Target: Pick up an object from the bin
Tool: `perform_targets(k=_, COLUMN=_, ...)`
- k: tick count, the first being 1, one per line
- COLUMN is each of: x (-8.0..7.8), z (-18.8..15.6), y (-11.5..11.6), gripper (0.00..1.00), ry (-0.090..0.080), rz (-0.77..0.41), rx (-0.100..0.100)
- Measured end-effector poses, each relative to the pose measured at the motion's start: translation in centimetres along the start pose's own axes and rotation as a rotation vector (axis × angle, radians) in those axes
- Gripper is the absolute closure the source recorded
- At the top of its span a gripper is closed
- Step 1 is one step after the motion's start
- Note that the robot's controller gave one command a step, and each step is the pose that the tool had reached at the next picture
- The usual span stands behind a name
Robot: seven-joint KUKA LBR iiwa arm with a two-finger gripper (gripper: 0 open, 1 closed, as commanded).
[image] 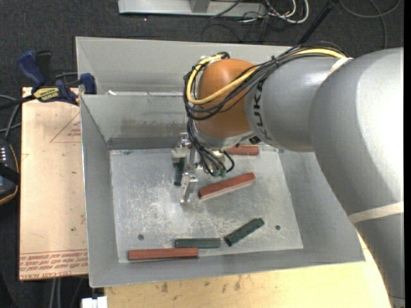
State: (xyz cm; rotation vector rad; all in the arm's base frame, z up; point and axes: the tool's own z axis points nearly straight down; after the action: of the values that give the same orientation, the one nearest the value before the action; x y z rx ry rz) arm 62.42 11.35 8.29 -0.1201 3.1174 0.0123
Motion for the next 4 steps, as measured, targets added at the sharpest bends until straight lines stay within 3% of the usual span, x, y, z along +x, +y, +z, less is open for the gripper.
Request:
perform_targets(k=1, x=0.9, z=0.4, y=-6.8, gripper=1.00, ry=0.004, rz=-0.146, rx=0.004)
perform_targets(k=2, x=1.1, z=0.7, y=-6.8, gripper=0.00, ry=0.010, rz=-0.146, rx=0.004)
perform_targets(k=3, x=1.1, z=0.7, y=-6.8, gripper=0.00, ry=0.010, rz=-0.146, rx=0.004)
perform_targets(k=4, x=0.5, z=0.4, y=-15.3, gripper=1.00, ry=0.002, rz=-0.380, rx=0.003)
